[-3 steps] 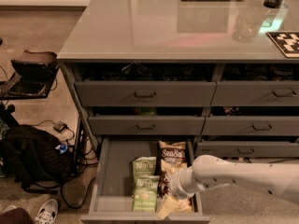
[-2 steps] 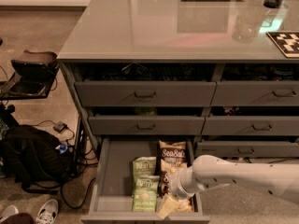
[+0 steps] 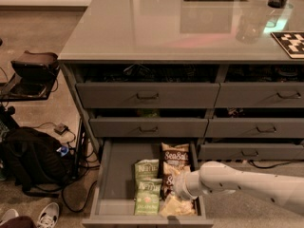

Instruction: Pick green jalapeno chip bag from bottom drawer and place on counter

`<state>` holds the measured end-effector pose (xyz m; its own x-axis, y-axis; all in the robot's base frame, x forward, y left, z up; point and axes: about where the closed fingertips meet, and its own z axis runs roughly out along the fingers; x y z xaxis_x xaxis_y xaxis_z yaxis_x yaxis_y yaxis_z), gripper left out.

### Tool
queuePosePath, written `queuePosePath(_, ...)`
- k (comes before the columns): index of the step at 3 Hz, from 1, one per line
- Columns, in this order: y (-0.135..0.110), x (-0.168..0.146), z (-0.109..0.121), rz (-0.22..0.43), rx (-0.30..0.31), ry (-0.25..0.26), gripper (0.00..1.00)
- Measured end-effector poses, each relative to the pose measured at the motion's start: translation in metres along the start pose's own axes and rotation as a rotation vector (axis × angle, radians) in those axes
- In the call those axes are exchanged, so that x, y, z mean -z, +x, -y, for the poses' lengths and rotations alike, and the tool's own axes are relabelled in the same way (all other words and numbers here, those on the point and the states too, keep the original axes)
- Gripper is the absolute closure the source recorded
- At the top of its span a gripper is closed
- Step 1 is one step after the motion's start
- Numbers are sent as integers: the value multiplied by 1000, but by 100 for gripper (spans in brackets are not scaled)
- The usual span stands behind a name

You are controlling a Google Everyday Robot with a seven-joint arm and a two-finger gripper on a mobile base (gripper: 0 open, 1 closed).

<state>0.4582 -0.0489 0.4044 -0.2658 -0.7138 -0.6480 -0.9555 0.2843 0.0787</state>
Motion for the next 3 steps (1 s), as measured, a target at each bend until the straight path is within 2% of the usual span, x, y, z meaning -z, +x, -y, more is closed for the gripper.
queuePosePath(1, 23, -37, 28, 90, -33, 15, 0)
queuePosePath(2, 50, -81, 49, 149, -105, -18, 0)
queuePosePath(3, 62, -144, 86, 114, -147, -71, 0)
